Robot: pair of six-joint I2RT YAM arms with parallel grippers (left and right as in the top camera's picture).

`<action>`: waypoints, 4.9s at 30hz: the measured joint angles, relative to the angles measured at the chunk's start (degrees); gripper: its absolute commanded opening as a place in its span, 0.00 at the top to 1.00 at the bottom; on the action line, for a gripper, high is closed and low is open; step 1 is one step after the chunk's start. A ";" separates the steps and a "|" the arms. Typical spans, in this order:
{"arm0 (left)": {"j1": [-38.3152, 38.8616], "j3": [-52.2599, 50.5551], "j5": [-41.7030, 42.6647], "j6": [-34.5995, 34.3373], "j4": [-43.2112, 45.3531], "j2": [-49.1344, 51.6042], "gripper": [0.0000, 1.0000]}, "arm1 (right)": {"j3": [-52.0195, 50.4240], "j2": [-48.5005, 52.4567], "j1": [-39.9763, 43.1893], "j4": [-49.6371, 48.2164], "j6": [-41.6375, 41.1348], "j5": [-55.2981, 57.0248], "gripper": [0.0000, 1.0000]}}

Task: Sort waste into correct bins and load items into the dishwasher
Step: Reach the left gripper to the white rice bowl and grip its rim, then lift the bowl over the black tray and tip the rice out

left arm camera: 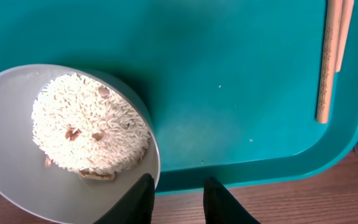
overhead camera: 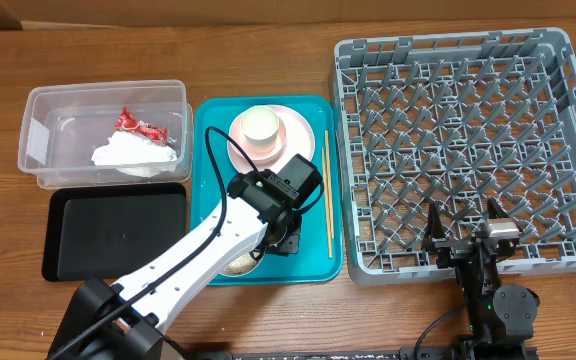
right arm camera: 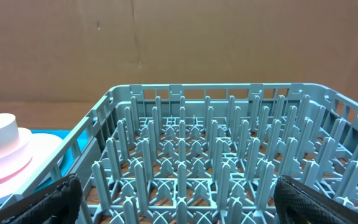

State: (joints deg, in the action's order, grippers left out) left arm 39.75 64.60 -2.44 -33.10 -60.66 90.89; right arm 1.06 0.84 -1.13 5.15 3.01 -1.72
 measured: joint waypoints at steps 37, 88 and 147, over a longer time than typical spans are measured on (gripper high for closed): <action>0.00 -8.98 -3.89 -4.09 8.63 0.00 0.81 | 0.00 0.00 0.02 -0.04 -0.02 0.02 0.00; 0.00 -11.34 -2.54 -5.88 10.34 0.00 0.96 | 0.00 0.00 0.02 -0.04 0.02 0.02 0.00; -52.70 11.10 26.51 25.97 -12.92 0.17 0.96 | 0.00 0.00 0.00 -0.04 0.00 0.00 0.00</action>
State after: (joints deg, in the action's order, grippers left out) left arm -12.95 75.70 24.08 -7.14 -73.58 91.07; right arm 1.06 0.84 -1.13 5.10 3.01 -1.72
